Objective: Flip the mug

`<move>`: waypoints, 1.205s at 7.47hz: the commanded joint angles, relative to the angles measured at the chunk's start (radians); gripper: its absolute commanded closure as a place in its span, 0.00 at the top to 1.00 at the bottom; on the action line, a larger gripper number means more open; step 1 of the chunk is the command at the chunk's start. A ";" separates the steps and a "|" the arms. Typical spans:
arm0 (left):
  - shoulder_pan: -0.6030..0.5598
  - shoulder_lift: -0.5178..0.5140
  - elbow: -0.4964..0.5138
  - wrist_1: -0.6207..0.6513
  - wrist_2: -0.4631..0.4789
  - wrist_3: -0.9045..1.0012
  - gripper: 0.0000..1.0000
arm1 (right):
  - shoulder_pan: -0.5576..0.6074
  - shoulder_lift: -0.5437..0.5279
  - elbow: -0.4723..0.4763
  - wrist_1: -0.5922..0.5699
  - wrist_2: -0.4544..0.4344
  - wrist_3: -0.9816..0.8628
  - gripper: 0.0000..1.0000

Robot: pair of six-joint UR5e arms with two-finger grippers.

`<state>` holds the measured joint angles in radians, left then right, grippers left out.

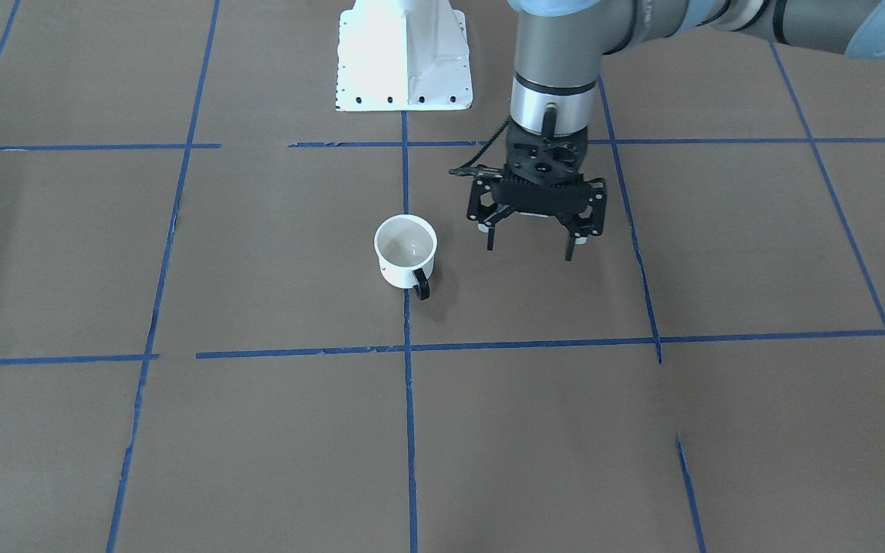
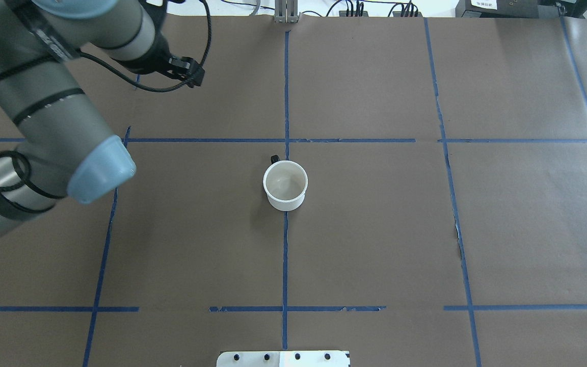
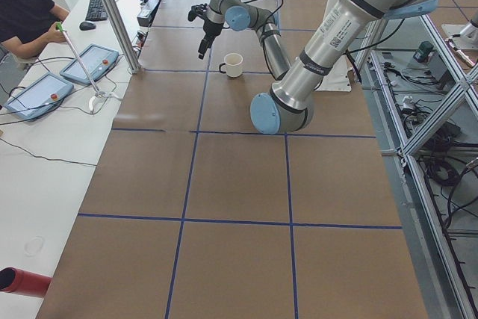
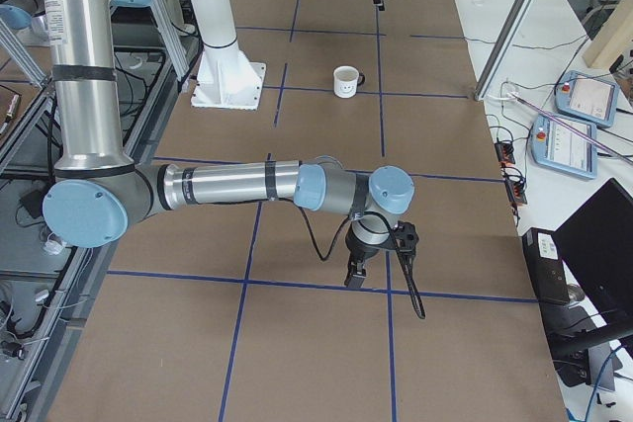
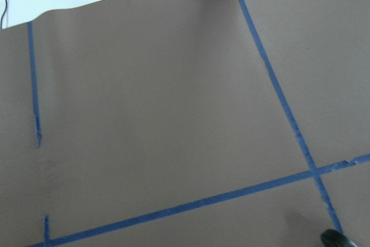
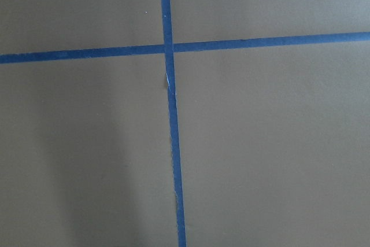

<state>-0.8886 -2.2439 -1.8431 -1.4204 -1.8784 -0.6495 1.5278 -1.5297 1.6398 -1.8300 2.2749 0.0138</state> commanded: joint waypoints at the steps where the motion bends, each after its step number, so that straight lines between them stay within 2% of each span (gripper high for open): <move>1: -0.153 0.126 -0.002 -0.034 -0.172 0.126 1.00 | 0.000 0.000 0.000 0.000 0.000 0.000 1.00; 3: -0.258 0.226 0.002 -0.038 -0.177 0.154 1.00 | 0.000 0.000 0.000 0.000 0.000 0.000 1.00; 5: -0.395 0.323 0.027 -0.038 -0.301 0.395 1.00 | 0.000 -0.001 0.000 0.000 0.000 0.000 1.00; 6: -0.453 0.370 0.054 -0.041 -0.310 0.524 1.00 | 0.000 0.000 0.000 0.000 0.000 0.000 1.00; 8: -0.554 0.453 0.102 -0.043 -0.323 0.643 1.00 | 0.000 0.000 0.000 0.000 0.000 0.000 1.00; 9: -0.605 0.496 0.160 -0.049 -0.373 0.736 1.00 | 0.000 -0.001 0.000 0.000 0.000 0.000 1.00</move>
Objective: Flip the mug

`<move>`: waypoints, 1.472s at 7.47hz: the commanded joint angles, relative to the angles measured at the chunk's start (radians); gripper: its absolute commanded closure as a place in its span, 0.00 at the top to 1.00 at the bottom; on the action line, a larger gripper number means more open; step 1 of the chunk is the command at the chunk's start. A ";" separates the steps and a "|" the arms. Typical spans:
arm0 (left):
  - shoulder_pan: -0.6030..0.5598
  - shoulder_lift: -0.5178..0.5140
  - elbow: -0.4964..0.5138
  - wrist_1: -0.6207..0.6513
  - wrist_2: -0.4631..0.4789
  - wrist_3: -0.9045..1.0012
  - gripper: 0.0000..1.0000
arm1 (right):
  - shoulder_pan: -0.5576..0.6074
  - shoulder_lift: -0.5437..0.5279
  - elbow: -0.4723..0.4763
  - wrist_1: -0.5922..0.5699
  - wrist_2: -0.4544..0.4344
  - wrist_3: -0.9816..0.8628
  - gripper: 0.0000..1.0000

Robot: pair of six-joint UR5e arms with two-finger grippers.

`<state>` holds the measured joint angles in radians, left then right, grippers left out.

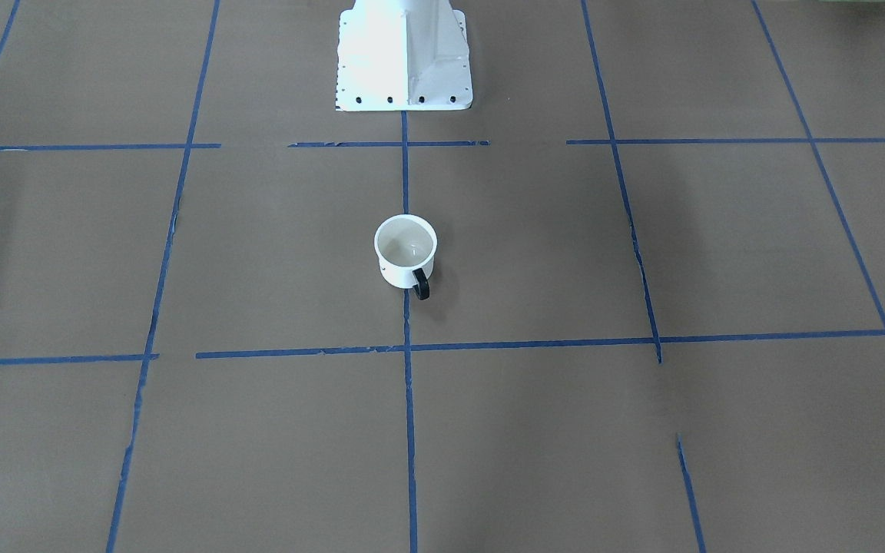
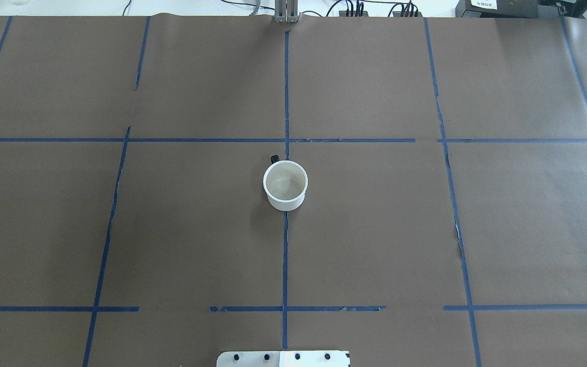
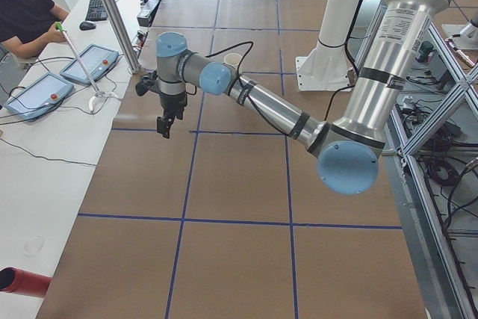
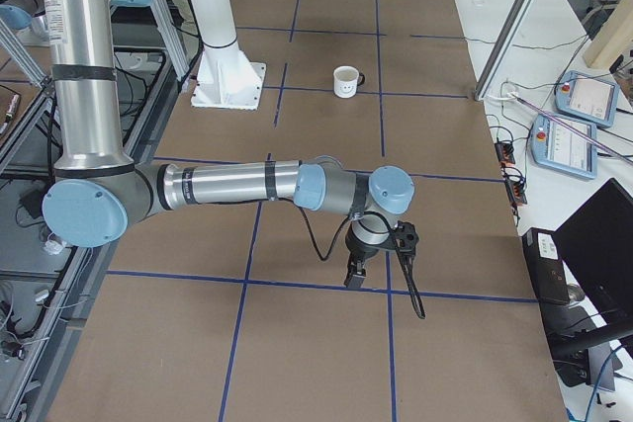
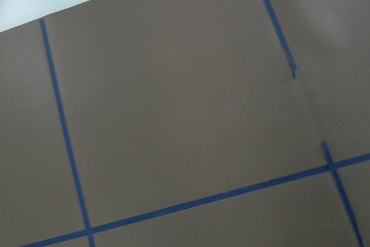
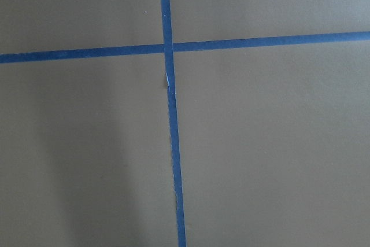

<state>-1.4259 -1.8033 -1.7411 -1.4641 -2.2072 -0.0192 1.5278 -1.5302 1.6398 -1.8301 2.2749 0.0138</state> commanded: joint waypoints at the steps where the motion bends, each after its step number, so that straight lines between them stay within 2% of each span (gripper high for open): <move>1: -0.100 0.094 0.114 -0.034 -0.046 0.199 1.00 | 0.000 -0.001 0.000 0.000 0.000 0.000 1.00; 3: -0.105 0.127 0.220 -0.096 -0.049 0.209 1.00 | 0.000 0.001 0.000 0.000 0.000 0.000 1.00; 5: -0.104 0.130 0.253 -0.094 -0.055 0.209 1.00 | 0.000 0.001 0.000 0.000 0.000 0.000 1.00; 8: -0.104 0.134 0.259 -0.091 -0.135 0.208 1.00 | 0.000 0.001 0.000 0.000 0.000 0.000 1.00; 11: -0.107 0.154 0.249 -0.090 -0.141 0.209 1.00 | 0.000 0.001 0.000 0.000 0.000 0.000 1.00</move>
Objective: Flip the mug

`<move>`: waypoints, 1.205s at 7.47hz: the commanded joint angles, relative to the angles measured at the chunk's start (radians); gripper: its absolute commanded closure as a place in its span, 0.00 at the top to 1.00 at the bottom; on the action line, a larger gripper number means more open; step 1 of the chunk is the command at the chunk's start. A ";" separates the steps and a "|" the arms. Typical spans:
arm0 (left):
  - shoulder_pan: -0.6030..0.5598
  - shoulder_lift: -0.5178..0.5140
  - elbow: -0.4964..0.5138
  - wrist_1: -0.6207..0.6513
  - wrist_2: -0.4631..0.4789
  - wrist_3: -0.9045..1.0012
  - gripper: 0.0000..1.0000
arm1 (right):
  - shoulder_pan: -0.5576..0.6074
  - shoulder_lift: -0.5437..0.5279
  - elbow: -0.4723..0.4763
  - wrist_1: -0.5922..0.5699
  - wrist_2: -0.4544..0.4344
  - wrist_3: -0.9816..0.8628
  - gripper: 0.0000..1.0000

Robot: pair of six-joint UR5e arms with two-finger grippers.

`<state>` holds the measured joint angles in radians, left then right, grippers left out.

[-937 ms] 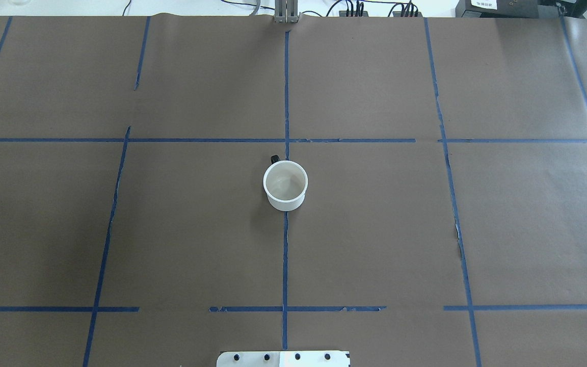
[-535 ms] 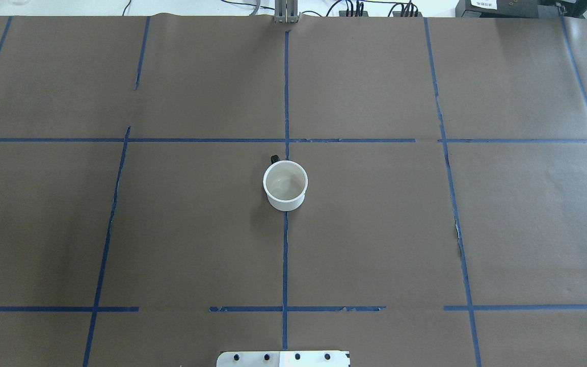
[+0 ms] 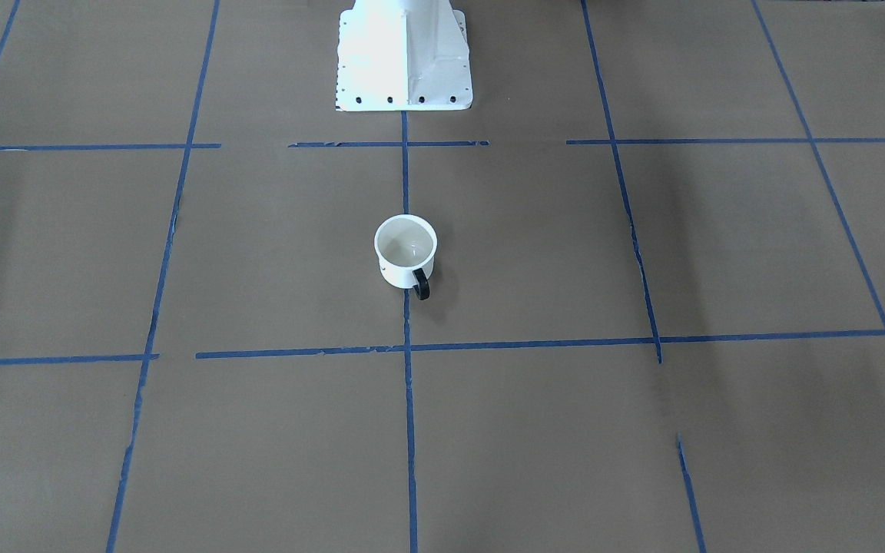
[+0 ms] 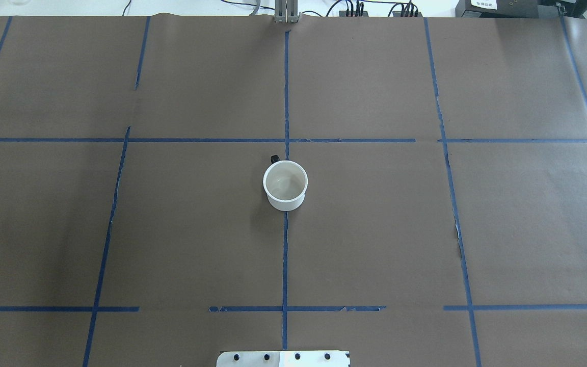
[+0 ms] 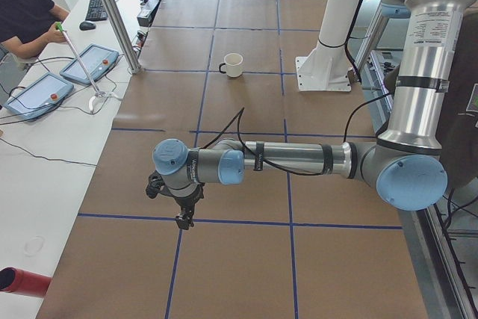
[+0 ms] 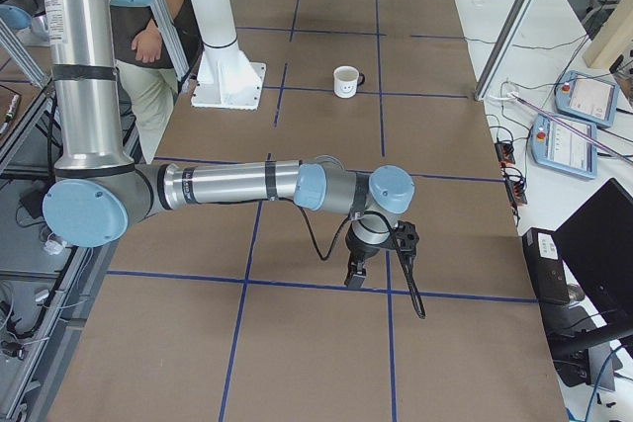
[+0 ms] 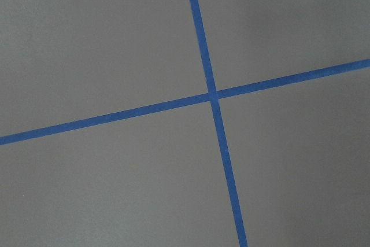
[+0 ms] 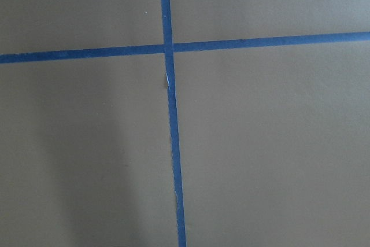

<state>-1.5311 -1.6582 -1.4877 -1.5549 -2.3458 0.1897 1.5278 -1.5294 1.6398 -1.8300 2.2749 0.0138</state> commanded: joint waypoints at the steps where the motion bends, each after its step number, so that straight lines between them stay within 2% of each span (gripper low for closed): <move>1: -0.003 0.011 -0.005 0.001 -0.004 0.001 1.00 | 0.000 -0.001 0.000 0.000 0.000 0.000 1.00; 5: -0.018 0.060 -0.058 -0.004 -0.004 0.005 1.00 | 0.000 -0.001 0.000 0.000 0.000 0.000 1.00; 9: -0.030 0.060 -0.066 -0.008 -0.004 0.001 1.00 | 0.000 0.000 0.000 0.000 0.000 0.000 1.00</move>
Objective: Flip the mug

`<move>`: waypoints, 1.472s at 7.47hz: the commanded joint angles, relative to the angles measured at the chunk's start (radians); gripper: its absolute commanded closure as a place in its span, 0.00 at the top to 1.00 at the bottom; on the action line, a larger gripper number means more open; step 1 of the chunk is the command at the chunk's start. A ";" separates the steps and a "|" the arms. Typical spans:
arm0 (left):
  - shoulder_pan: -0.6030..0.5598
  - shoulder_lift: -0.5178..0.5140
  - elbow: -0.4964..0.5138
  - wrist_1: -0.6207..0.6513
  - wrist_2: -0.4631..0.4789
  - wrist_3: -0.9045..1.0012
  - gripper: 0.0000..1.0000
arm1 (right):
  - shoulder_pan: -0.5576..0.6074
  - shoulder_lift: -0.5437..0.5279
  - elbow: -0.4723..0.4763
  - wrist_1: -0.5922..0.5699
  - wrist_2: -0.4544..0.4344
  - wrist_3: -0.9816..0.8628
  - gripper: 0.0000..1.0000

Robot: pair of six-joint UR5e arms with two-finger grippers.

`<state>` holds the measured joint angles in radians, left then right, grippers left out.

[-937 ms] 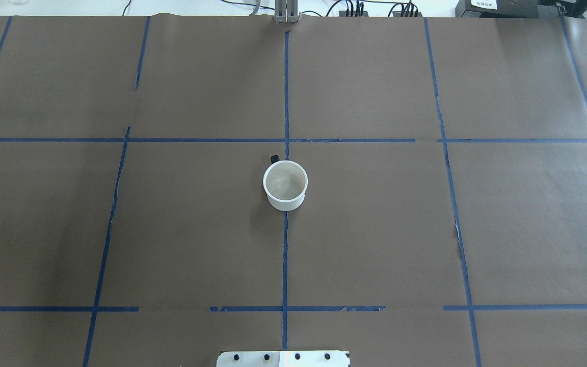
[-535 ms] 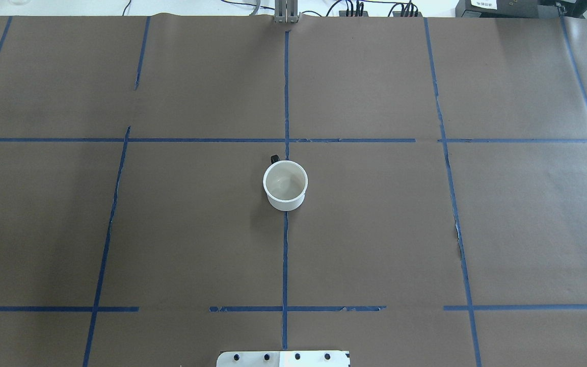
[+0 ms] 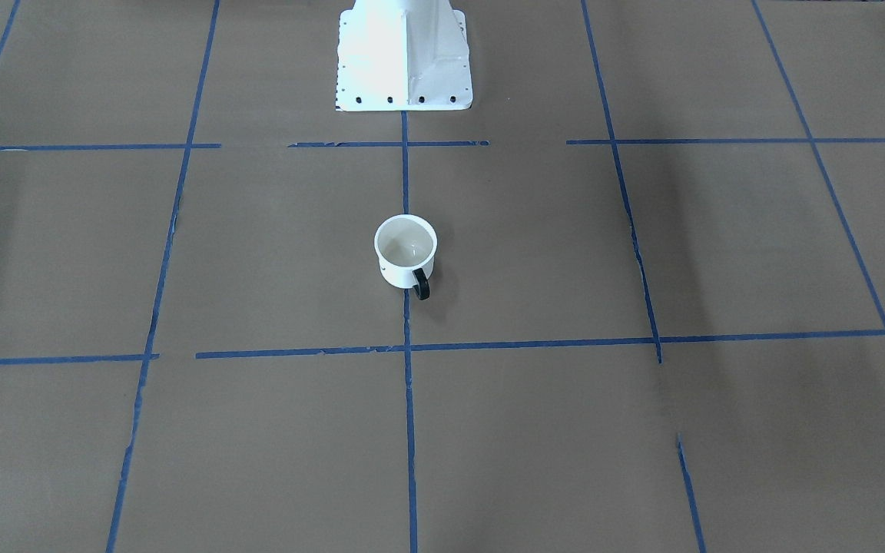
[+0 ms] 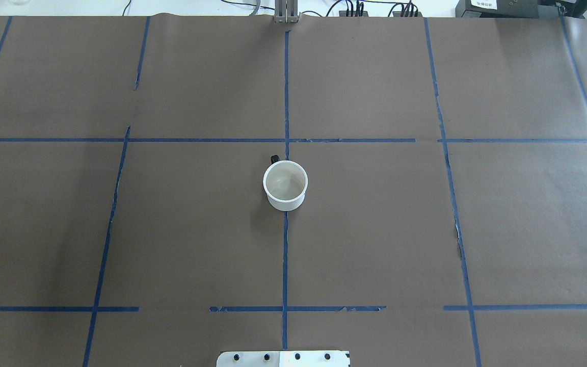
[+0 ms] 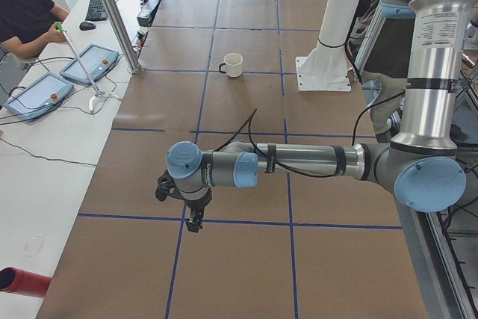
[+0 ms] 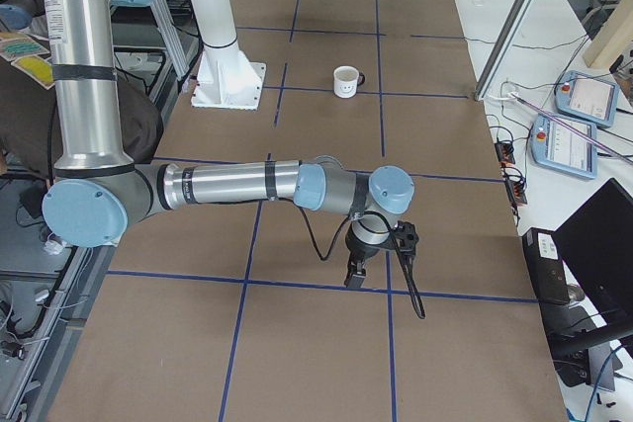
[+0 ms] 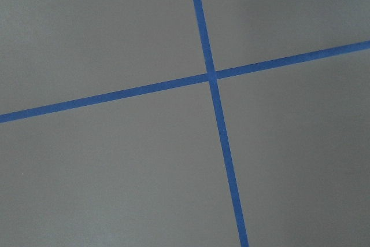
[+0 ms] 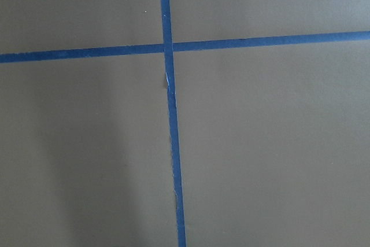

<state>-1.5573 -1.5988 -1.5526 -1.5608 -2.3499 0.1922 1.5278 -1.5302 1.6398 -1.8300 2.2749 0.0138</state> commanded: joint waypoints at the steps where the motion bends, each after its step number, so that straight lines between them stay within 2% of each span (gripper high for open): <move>1: -0.004 0.000 0.000 -0.002 0.000 -0.003 1.00 | 0.000 -0.001 0.000 0.000 0.000 0.000 1.00; 11: -0.027 -0.007 -0.001 -0.002 0.001 -0.005 1.00 | 0.000 -0.001 0.000 0.000 0.000 0.000 1.00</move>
<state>-1.5839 -1.6042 -1.5526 -1.5631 -2.3485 0.1857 1.5278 -1.5303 1.6398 -1.8300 2.2749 0.0138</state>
